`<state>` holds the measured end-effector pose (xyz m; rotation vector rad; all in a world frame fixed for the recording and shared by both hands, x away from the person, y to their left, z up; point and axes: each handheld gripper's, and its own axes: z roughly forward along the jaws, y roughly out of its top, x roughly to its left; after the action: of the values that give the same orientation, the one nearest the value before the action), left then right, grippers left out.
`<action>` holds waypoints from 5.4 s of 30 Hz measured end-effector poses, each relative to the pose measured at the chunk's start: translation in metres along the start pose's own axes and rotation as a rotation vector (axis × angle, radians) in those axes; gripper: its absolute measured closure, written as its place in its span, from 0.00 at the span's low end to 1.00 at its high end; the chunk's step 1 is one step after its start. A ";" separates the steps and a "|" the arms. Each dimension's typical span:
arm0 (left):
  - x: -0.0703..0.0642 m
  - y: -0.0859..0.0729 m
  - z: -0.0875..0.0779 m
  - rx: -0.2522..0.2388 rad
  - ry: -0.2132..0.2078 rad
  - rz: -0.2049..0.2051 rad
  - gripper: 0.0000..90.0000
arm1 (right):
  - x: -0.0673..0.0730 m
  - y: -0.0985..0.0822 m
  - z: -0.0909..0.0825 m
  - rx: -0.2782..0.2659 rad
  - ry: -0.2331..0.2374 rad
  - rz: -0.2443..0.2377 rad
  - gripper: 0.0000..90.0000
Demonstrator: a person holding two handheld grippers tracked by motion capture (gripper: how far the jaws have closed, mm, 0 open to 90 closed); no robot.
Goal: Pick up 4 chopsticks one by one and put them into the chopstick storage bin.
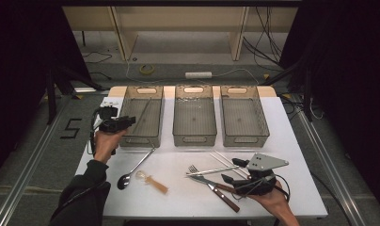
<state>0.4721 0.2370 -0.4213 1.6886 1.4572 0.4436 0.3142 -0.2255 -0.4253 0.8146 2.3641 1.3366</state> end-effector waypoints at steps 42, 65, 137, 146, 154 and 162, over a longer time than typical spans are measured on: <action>-0.078 -0.075 -0.069 -0.123 -0.266 0.247 0.22 | -0.040 0.037 0.062 0.535 0.098 -0.303 0.54; -0.086 -0.101 -0.088 -0.093 -0.328 0.260 0.20 | -0.044 0.026 0.085 0.663 0.154 -0.355 0.72; -0.115 -0.094 -0.071 0.030 -0.395 0.402 0.23 | 0.004 0.053 0.077 0.623 0.140 -0.684 0.96; -0.134 -0.094 -0.062 0.108 -0.420 0.500 0.25 | 0.016 0.057 0.080 0.617 0.164 -0.710 0.96; -0.153 -0.097 -0.049 0.157 -0.443 0.592 0.28 | 0.027 0.061 0.080 0.617 0.173 -0.734 0.96; -0.164 -0.100 -0.042 0.194 -0.439 0.705 0.40 | 0.033 0.062 0.081 0.618 0.175 -0.749 0.96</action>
<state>0.3351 0.0961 -0.4334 2.2693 0.5769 0.2724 0.3503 -0.1252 -0.4141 -0.1153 2.8146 0.3875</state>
